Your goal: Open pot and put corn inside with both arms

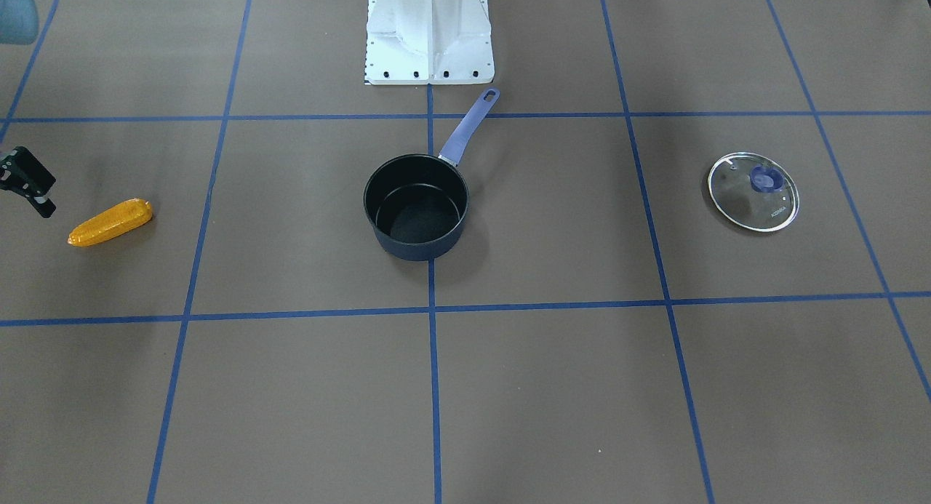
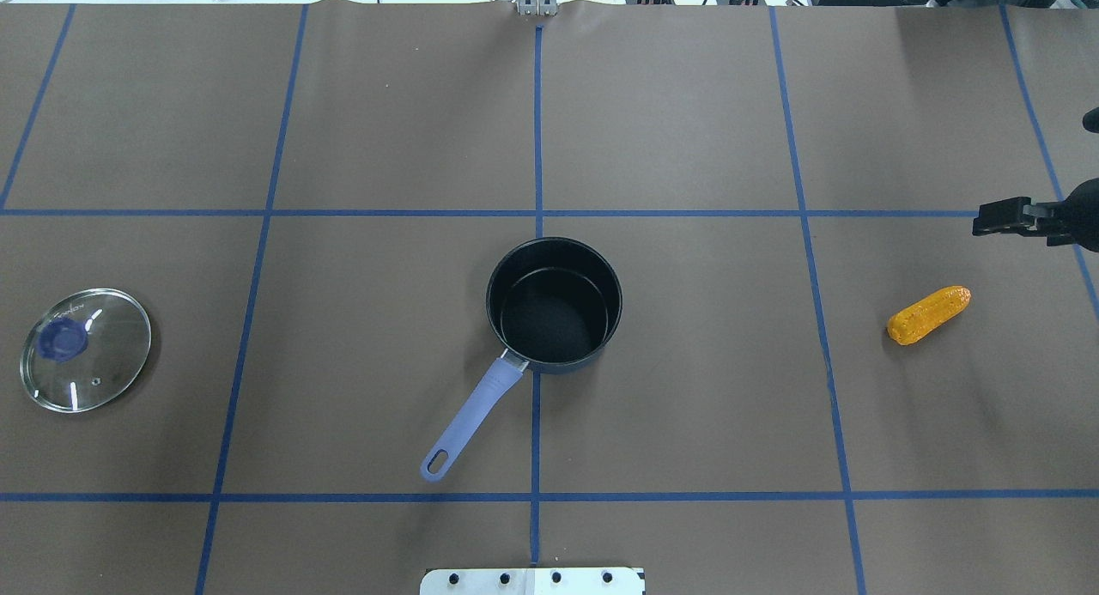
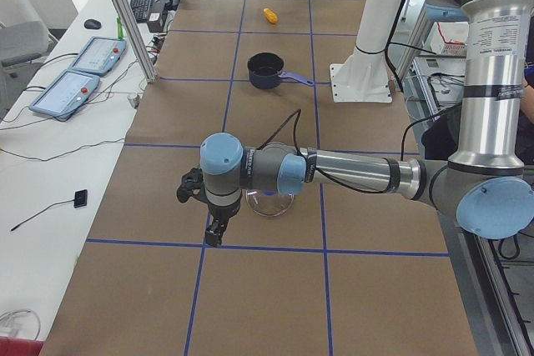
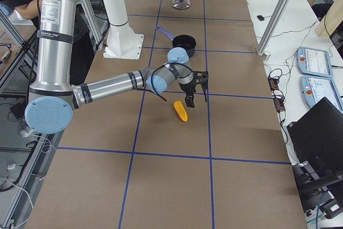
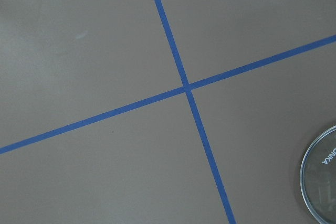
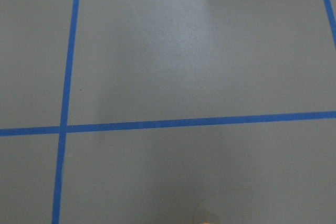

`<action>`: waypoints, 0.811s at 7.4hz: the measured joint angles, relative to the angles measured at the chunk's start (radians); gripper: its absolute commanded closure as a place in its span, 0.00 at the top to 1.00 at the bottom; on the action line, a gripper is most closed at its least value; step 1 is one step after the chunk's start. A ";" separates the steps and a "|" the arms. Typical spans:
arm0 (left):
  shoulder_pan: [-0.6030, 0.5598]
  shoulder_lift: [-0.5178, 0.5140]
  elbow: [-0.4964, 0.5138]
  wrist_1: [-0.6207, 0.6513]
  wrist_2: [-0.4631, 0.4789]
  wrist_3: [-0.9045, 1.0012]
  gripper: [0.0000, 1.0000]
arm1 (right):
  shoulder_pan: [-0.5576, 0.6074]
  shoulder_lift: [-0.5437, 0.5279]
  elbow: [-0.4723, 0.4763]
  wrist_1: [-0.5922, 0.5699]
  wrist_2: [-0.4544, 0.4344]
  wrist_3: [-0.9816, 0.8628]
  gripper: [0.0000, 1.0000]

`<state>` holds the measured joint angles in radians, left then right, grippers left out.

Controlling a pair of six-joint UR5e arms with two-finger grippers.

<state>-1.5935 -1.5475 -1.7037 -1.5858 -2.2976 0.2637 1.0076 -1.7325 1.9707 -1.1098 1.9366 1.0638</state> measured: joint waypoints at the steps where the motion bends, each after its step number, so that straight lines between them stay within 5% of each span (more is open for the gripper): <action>1: 0.000 0.001 0.000 -0.010 0.000 0.000 0.98 | -0.051 -0.009 0.002 0.000 -0.068 0.136 0.95; 6: 0.000 0.000 -0.001 -0.031 0.000 0.000 0.98 | -0.377 -0.010 -0.057 0.001 -0.455 0.533 0.93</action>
<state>-1.5938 -1.5477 -1.7049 -1.6171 -2.2979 0.2638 0.6308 -1.7427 1.9139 -1.1093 1.4816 1.5964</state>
